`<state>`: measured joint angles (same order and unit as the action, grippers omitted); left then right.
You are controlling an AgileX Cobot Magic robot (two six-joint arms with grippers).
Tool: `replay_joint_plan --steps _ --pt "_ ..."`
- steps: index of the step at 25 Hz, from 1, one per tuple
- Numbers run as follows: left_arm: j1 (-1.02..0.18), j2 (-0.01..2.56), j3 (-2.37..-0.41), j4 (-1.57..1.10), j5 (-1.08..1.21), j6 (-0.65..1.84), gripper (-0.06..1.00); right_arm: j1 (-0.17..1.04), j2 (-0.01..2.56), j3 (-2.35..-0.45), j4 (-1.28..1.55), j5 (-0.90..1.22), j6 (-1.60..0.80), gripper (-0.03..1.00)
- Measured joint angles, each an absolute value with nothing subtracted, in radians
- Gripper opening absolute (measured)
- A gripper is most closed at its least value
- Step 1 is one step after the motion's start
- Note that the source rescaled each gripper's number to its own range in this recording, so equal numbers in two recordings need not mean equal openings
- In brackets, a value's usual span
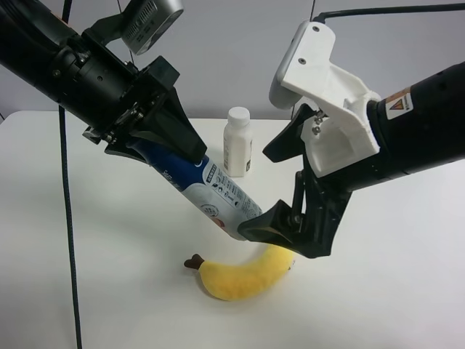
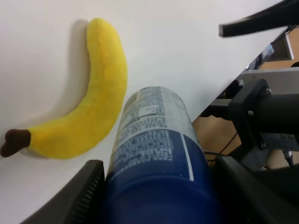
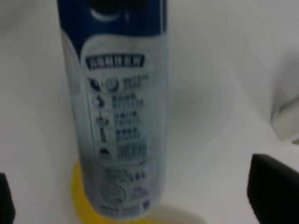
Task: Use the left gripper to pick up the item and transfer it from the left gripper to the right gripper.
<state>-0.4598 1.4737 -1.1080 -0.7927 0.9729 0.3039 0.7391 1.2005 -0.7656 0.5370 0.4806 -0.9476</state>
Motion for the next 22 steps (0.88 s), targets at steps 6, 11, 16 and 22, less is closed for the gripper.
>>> replay_joint_plan --steps 6,11,16,22 --pt "-0.46 1.474 -1.108 -0.793 0.973 0.307 0.0 0.739 1.219 -0.766 0.614 0.453 -1.032 1.0" --pt "-0.46 1.474 -1.108 -0.793 0.972 0.308 0.0 0.739 1.248 -0.766 0.627 0.434 -1.058 1.0" --pt "-0.46 1.474 -1.108 -0.796 0.972 0.31 0.0 0.739 1.286 -0.766 0.695 0.426 -1.124 1.0" --pt "-0.46 1.474 -1.108 -0.796 0.972 0.31 0.0 0.739 1.316 -0.766 0.765 0.407 -1.179 1.0"
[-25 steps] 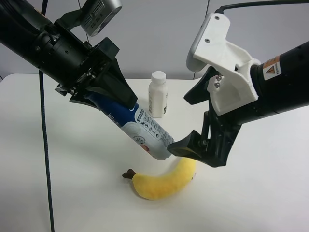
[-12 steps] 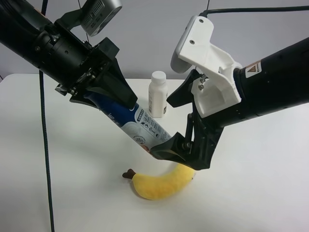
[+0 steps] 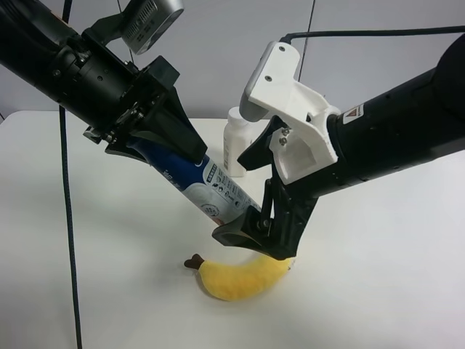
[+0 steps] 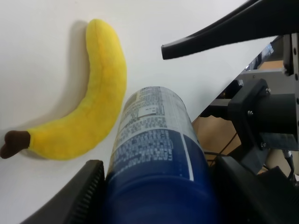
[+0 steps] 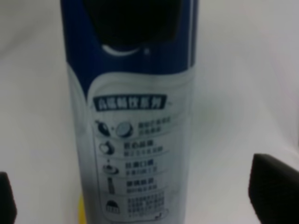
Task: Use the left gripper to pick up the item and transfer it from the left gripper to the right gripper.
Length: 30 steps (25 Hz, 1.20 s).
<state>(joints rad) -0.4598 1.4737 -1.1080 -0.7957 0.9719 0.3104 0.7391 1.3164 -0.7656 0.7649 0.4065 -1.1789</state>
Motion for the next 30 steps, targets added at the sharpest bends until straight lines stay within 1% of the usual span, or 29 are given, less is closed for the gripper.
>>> replay_joint_plan --steps 5,14,16,17,20,22,24,30 --pt "-0.46 1.474 -1.108 -0.796 0.972 0.31 0.0 0.739 1.344 -0.766 0.786 0.394 -1.206 1.0" --pt "-0.46 1.474 -1.108 -0.808 0.972 0.31 0.0 0.739 1.372 -0.766 0.917 0.371 -1.31 1.0" --pt "-0.46 1.474 -1.108 -0.809 0.972 0.31 0.0 0.739 1.372 -0.766 0.928 0.371 -1.32 0.96" --pt "-0.46 1.474 -1.108 -0.81 0.972 0.31 0.0 0.739 1.372 -0.766 0.928 0.371 -1.321 0.93" --pt "-0.46 1.474 -1.108 -0.811 0.972 0.31 0.0 0.739 1.372 -0.766 0.928 0.371 -1.321 0.77" --pt "-0.46 1.474 -1.108 -0.811 0.972 0.31 0.0 0.739 1.372 -0.766 0.928 0.371 -1.321 0.64" --pt "-0.46 1.474 -1.108 -0.811 0.972 0.311 0.0 0.739 1.372 -0.766 0.928 0.371 -1.321 0.49" --pt "-0.46 1.474 -1.108 -0.811 0.972 0.311 0.0 0.739 1.372 -0.766 0.928 0.372 -1.324 0.1"
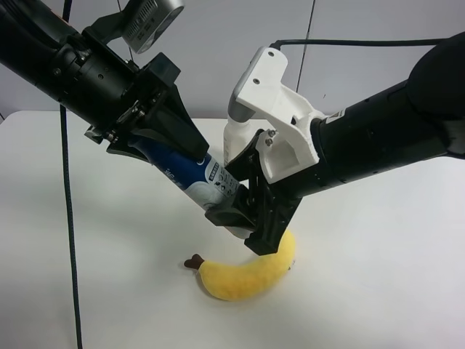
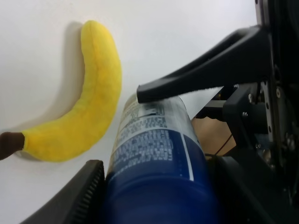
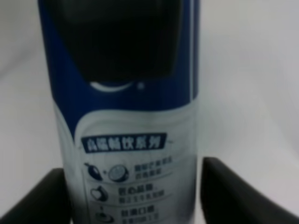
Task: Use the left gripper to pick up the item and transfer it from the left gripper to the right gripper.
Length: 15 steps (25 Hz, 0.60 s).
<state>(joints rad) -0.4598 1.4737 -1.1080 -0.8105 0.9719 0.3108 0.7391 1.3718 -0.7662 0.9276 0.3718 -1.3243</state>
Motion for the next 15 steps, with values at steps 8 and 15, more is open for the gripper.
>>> replay_joint_plan --steps 8,15 --pt "-0.459 1.474 -1.108 -0.811 0.972 0.312 0.0 0.739 1.372 -0.766 0.927 0.377 -1.328 0.0" --pt "-0.459 1.474 -1.108 -0.812 0.972 0.313 0.0 0.739 1.372 -0.767 0.927 0.379 -1.328 0.0"
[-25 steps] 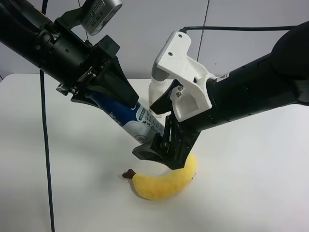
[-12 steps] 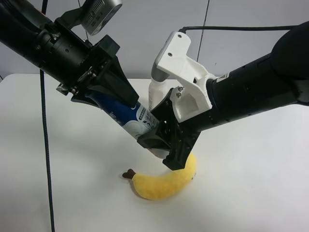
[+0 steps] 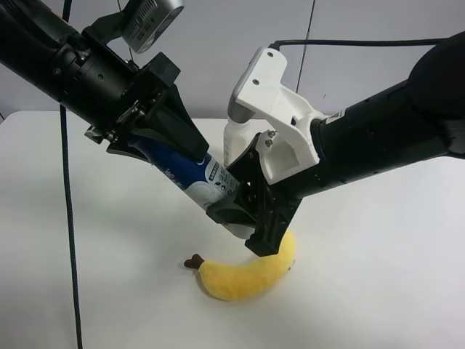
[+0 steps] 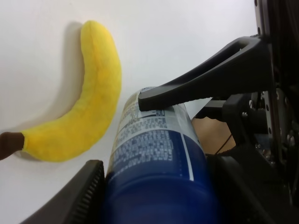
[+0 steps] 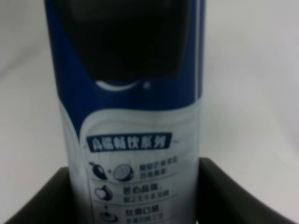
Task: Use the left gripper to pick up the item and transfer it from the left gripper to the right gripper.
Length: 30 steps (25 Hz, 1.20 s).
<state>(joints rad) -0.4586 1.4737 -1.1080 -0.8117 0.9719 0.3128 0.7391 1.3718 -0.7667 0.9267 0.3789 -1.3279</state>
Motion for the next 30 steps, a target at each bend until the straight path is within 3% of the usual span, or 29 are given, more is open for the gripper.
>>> replay_joint_plan --steps 6,7,9,10,12,16,30 --pt "-0.459 1.474 -1.108 -0.812 0.972 0.313 0.01 0.739 1.372 -0.767 0.927 0.379 -1.328 0.0" --pt "-0.459 1.474 -1.108 -0.817 0.972 0.313 0.11 0.739 1.372 -0.767 0.927 0.381 -1.329 0.0" --pt "-0.459 1.474 -1.111 -0.838 0.97 0.313 0.64 0.739 1.375 -0.767 0.923 0.394 -1.329 0.0" --pt "-0.459 1.474 -1.111 -0.843 0.97 0.312 0.78 0.739 1.378 -0.767 0.923 0.398 -1.33 0.0" --pt "-0.459 1.474 -1.111 -0.844 0.968 0.312 0.93 0.739 1.381 -0.767 0.923 0.399 -1.331 0.0" --pt "-0.459 1.474 -1.111 -0.845 0.969 0.312 0.99 0.739 1.381 -0.767 0.923 0.399 -1.332 0.0" --pt "-0.459 1.472 -1.218 -0.7 1.0 0.306 1.0 0.739 1.381 -0.767 0.923 0.399 -1.332 0.0"
